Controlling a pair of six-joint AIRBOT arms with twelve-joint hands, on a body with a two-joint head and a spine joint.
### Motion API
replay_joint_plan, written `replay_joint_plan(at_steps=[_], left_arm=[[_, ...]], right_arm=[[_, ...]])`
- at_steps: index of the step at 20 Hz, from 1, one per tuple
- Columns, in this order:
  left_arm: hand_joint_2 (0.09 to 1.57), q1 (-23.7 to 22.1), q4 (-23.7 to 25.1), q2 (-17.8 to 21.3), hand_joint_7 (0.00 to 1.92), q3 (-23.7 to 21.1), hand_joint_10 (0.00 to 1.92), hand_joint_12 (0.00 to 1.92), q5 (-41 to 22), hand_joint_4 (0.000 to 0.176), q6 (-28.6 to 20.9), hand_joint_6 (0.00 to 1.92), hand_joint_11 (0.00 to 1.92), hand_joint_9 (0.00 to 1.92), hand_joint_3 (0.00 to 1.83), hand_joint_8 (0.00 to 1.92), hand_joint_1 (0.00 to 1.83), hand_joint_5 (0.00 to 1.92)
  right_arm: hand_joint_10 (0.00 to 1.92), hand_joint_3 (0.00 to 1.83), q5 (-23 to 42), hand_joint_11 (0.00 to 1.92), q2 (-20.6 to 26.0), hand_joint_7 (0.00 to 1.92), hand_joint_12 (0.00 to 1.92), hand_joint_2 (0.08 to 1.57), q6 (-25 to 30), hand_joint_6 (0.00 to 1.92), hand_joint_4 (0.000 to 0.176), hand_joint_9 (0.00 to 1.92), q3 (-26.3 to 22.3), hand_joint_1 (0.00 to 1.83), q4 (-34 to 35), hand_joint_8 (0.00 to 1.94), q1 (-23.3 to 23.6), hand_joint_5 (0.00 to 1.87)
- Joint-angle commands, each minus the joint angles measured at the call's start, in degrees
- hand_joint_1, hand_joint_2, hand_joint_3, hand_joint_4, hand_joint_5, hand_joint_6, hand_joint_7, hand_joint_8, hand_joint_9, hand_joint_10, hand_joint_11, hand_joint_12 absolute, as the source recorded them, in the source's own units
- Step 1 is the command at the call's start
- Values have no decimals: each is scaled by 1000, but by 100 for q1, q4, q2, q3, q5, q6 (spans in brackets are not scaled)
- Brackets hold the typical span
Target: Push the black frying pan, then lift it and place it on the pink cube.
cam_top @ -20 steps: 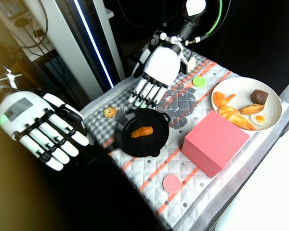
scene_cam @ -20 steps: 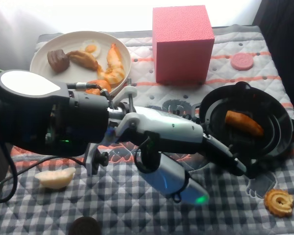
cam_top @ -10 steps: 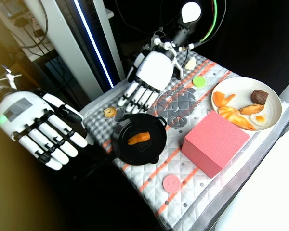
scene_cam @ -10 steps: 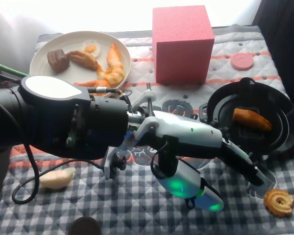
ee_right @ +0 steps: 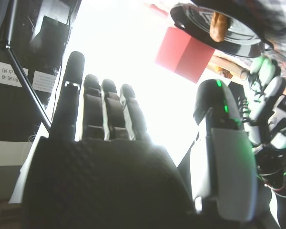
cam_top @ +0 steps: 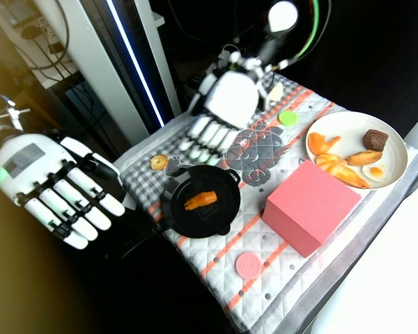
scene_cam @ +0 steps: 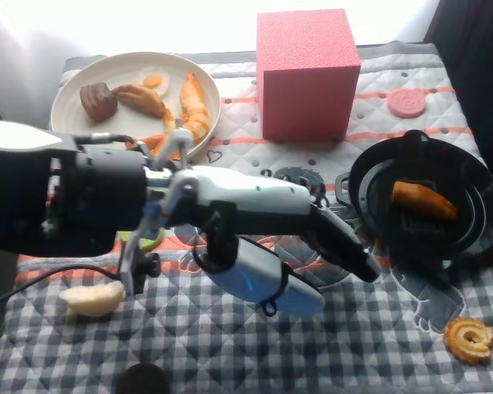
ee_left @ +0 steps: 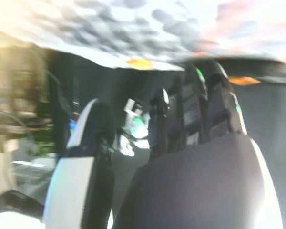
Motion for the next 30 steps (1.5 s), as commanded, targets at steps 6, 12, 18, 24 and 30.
replay_joint_plan(at_steps=[6, 12, 18, 24, 30], left_arm=[[1518, 243, -2509, 777, 499, -342, 56, 1036, -982, 0, 1419, 21, 0, 415, 12, 13, 516, 525], [1426, 898, -4705, 1491, 520, -638, 101, 1124, -1739, 0, 2928, 35, 0, 493, 0, 15, 988, 575], [1369, 1246, -5460, 1703, 477, -747, 116, 1461, -2164, 0, 3369, 15, 0, 421, 0, 4, 832, 542], [1384, 1471, -5834, 1753, 526, -768, 362, 1438, -2392, 0, 3490, 4, 0, 383, 5, 4, 821, 521], [1373, 1643, -6021, 1754, 544, -768, 401, 1355, -2538, 0, 3505, 16, 0, 391, 0, 14, 870, 552]], right_arm=[[0, 0, -379, 0, -181, 0, 183, 1182, 31, 0, 0, 0, 480, 735, 313, 0, 221, 0], [0, 0, -1840, 0, -739, 0, 0, 1148, -661, 0, 19, 0, 1146, 889, 375, 0, 1278, 0], [0, 1, -2554, 1, -1232, 0, 356, 1152, -686, 0, 51, 0, 1710, 836, 446, 0, 1773, 0], [16, 1, -3095, 0, -1617, 3, 870, 1167, -1334, 5, 57, 57, 2017, 790, 492, 1, 2453, 19], [1869, 28, -3476, 1096, -2002, 959, 1905, 1257, -1341, 1856, 0, 1052, 2403, 1129, 502, 1827, 2754, 722]])
